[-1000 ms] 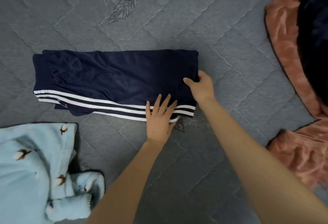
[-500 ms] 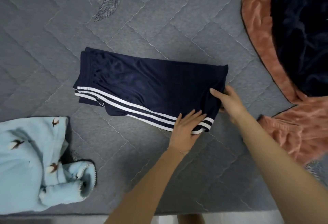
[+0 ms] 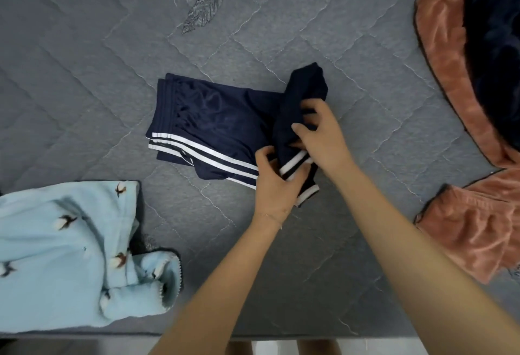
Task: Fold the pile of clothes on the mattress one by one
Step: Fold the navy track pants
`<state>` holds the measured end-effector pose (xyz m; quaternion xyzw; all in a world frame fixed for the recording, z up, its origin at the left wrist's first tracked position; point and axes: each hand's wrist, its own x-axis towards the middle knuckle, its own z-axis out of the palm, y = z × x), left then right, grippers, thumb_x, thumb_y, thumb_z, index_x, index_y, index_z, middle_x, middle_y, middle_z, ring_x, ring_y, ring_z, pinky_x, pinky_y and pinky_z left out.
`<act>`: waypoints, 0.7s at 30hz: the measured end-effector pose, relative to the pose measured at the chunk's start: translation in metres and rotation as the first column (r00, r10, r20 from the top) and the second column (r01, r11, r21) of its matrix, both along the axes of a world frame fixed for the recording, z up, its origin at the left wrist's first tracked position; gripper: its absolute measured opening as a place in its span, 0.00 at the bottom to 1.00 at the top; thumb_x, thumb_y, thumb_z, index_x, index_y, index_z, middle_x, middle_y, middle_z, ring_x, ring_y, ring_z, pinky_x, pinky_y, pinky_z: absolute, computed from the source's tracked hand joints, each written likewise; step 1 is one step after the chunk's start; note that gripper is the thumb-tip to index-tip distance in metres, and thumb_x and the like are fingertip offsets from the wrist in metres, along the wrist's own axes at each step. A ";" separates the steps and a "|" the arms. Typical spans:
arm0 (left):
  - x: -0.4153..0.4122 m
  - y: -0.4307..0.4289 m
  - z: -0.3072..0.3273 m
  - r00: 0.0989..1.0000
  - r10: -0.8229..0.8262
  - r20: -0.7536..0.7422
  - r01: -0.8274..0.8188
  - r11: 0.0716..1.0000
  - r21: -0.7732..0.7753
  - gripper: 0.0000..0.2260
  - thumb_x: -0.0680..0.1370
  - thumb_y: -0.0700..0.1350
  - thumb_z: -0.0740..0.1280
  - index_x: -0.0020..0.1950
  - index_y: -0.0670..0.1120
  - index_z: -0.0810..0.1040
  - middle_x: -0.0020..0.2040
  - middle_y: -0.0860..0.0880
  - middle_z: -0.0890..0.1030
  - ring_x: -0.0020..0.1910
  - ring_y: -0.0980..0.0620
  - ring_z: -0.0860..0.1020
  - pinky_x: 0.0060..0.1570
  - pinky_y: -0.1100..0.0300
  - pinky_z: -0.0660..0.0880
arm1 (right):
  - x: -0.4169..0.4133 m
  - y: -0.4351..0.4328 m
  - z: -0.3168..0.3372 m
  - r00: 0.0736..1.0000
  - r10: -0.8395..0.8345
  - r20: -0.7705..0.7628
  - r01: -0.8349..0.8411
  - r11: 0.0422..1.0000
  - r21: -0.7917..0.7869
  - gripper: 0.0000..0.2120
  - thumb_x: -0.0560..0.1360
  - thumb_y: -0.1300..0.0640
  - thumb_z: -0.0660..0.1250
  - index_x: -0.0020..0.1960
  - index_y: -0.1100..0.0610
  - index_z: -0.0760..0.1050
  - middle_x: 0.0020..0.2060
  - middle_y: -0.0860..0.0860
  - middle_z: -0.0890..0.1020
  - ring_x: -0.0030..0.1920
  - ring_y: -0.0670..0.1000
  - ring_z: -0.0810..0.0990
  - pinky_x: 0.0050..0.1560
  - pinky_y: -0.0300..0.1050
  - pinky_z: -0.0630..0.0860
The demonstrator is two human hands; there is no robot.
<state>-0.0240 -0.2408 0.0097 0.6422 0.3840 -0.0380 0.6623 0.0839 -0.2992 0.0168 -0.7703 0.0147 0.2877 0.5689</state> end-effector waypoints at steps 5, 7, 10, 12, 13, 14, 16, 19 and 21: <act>0.006 0.065 -0.007 0.987 0.060 -0.147 -0.084 0.984 -0.159 0.21 0.75 0.47 0.71 0.65 0.44 0.70 0.55 0.48 0.79 0.53 0.53 0.78 0.54 0.64 0.75 | -0.004 0.070 0.006 0.992 0.085 -0.090 -0.079 0.994 0.075 0.14 0.80 0.69 0.56 0.60 0.55 0.69 0.44 0.56 0.81 0.37 0.50 0.85 0.39 0.38 0.80; 0.005 0.081 -0.008 0.991 0.004 -0.135 -0.014 0.997 -0.074 0.13 0.76 0.41 0.69 0.60 0.43 0.73 0.51 0.49 0.79 0.50 0.54 0.77 0.43 0.75 0.72 | -0.002 0.090 0.005 0.989 0.117 -0.089 -0.113 0.992 0.050 0.13 0.80 0.68 0.56 0.61 0.56 0.70 0.44 0.56 0.82 0.38 0.51 0.85 0.41 0.40 0.81; 0.002 0.106 -0.009 0.989 -0.115 -0.093 0.110 0.993 -0.051 0.16 0.77 0.35 0.66 0.65 0.41 0.73 0.58 0.46 0.79 0.57 0.51 0.76 0.54 0.70 0.73 | 0.004 0.103 0.000 0.997 0.073 -0.012 -0.073 0.997 -0.010 0.12 0.79 0.66 0.60 0.60 0.56 0.72 0.46 0.51 0.82 0.41 0.48 0.84 0.45 0.40 0.81; -0.002 0.128 -0.009 0.990 -0.135 -0.045 0.133 0.990 -0.050 0.17 0.77 0.34 0.65 0.66 0.41 0.74 0.60 0.44 0.79 0.60 0.49 0.76 0.62 0.60 0.73 | 0.006 0.105 -0.004 0.988 0.111 0.109 -0.099 0.989 -0.110 0.14 0.78 0.66 0.63 0.61 0.56 0.73 0.50 0.49 0.81 0.47 0.45 0.82 0.51 0.36 0.78; -0.004 0.140 -0.010 0.993 -0.117 -0.027 0.116 0.992 -0.044 0.17 0.77 0.34 0.65 0.66 0.42 0.74 0.61 0.44 0.78 0.61 0.49 0.76 0.64 0.57 0.72 | 0.006 0.105 -0.005 0.974 0.155 0.166 -0.129 0.979 -0.158 0.15 0.77 0.65 0.65 0.63 0.56 0.73 0.52 0.48 0.80 0.50 0.43 0.80 0.54 0.34 0.76; -0.008 0.154 -0.011 0.996 -0.087 -0.016 0.087 0.996 -0.027 0.17 0.78 0.33 0.65 0.66 0.42 0.74 0.61 0.45 0.78 0.61 0.49 0.76 0.65 0.56 0.71 | 0.005 0.106 -0.006 0.952 0.220 0.214 -0.177 0.963 -0.206 0.17 0.77 0.64 0.66 0.65 0.56 0.73 0.55 0.47 0.79 0.54 0.43 0.77 0.57 0.31 0.72; -0.018 0.183 -0.012 1.000 -0.001 -0.007 0.002 1.000 0.019 0.17 0.78 0.33 0.64 0.67 0.44 0.73 0.61 0.48 0.78 0.60 0.53 0.75 0.66 0.57 0.70 | 0.003 0.111 -0.011 0.873 0.398 0.283 -0.307 0.898 -0.315 0.21 0.77 0.60 0.67 0.69 0.57 0.70 0.63 0.49 0.76 0.64 0.46 0.72 0.66 0.32 0.65; -0.032 0.224 -0.016 0.992 0.128 -0.011 -0.126 0.989 0.074 0.18 0.78 0.33 0.64 0.67 0.45 0.73 0.60 0.51 0.77 0.61 0.55 0.75 0.65 0.62 0.69 | -0.003 0.124 -0.020 0.748 0.574 0.332 -0.399 0.790 -0.466 0.26 0.78 0.54 0.67 0.73 0.56 0.66 0.71 0.53 0.69 0.74 0.54 0.62 0.75 0.48 0.56; -0.042 0.244 -0.020 0.984 0.176 -0.018 -0.173 0.977 0.125 0.19 0.78 0.32 0.64 0.68 0.43 0.73 0.61 0.51 0.77 0.61 0.54 0.75 0.62 0.68 0.70 | -0.010 0.134 -0.026 0.715 0.612 0.338 -0.399 0.754 -0.521 0.28 0.78 0.49 0.66 0.75 0.54 0.63 0.75 0.54 0.64 0.77 0.56 0.55 0.77 0.53 0.51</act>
